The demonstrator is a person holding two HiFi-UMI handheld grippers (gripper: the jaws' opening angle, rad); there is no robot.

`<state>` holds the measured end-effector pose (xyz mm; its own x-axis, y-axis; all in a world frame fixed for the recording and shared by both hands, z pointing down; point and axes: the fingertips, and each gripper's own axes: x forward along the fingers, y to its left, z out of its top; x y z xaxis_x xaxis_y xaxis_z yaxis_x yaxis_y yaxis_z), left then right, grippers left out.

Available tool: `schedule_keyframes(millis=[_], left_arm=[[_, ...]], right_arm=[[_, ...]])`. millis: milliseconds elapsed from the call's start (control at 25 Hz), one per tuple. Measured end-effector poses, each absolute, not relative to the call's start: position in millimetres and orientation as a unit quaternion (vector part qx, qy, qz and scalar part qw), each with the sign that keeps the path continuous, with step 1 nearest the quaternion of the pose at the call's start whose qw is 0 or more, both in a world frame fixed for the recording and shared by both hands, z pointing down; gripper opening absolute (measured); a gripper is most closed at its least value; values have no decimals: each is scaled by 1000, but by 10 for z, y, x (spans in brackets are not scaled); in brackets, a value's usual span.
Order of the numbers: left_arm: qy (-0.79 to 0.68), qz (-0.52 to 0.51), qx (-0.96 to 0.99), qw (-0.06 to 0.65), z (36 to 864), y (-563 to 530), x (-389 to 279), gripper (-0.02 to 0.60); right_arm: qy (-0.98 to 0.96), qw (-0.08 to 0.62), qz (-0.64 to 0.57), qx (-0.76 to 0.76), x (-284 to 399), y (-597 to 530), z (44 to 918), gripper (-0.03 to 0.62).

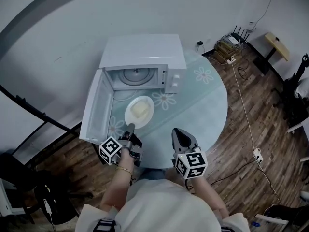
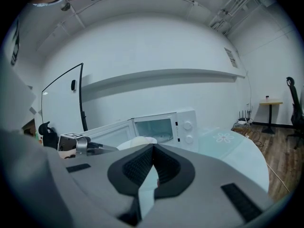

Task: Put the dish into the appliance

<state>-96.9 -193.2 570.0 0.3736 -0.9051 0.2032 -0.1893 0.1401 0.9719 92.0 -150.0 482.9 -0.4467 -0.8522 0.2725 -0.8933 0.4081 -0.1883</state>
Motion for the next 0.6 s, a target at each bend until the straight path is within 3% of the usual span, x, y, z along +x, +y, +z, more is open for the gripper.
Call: schedule_keyframes(millis=[600], left_arm=[[-505, -326, 549, 581, 5932, -2918, -1139, 37]], right_arm=[[-845, 86, 168, 501, 809, -2388, 4939, 5]])
